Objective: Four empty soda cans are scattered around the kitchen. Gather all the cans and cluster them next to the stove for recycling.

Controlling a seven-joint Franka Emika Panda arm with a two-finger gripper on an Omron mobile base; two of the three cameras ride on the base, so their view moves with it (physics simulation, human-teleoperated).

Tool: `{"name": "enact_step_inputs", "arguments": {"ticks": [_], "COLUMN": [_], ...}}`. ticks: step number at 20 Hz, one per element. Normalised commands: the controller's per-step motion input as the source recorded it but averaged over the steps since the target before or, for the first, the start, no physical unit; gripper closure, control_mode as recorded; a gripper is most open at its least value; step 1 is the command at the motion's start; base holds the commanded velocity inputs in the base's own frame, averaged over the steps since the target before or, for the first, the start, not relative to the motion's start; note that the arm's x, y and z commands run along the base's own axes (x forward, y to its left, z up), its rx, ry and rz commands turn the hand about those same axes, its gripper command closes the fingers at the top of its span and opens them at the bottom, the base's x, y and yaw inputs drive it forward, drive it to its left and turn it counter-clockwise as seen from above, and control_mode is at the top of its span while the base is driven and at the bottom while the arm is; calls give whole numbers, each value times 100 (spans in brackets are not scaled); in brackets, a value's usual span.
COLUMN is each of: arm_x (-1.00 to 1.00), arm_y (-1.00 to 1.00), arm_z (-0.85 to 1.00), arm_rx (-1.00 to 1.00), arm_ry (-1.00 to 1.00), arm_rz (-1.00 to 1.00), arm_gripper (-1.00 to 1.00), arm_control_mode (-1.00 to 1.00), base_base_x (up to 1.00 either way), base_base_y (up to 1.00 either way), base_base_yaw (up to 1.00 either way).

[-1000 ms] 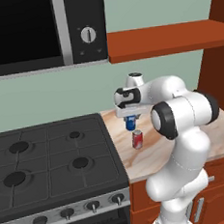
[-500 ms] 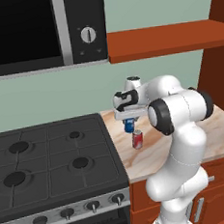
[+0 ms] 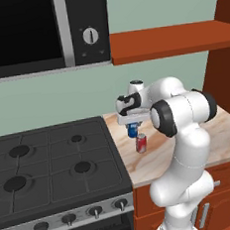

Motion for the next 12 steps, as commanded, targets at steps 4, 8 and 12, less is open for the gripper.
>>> {"name": "enact_step_inputs", "arguments": {"ticks": [4, 8, 12], "arm_x": [0, 0, 0], "arm_y": [3, 0, 0], "arm_z": [-18, 0, 0], "arm_rx": [0, 0, 0], "arm_ry": [0, 0, 0], "arm_rz": [0, 0, 0], "arm_gripper": [100, -100, -100], "arm_control_mode": [-100, -100, -100], "base_base_x": [0, 0, 0], "base_base_y": [0, 0, 0], "base_base_yaw": [0, 0, 0]}}
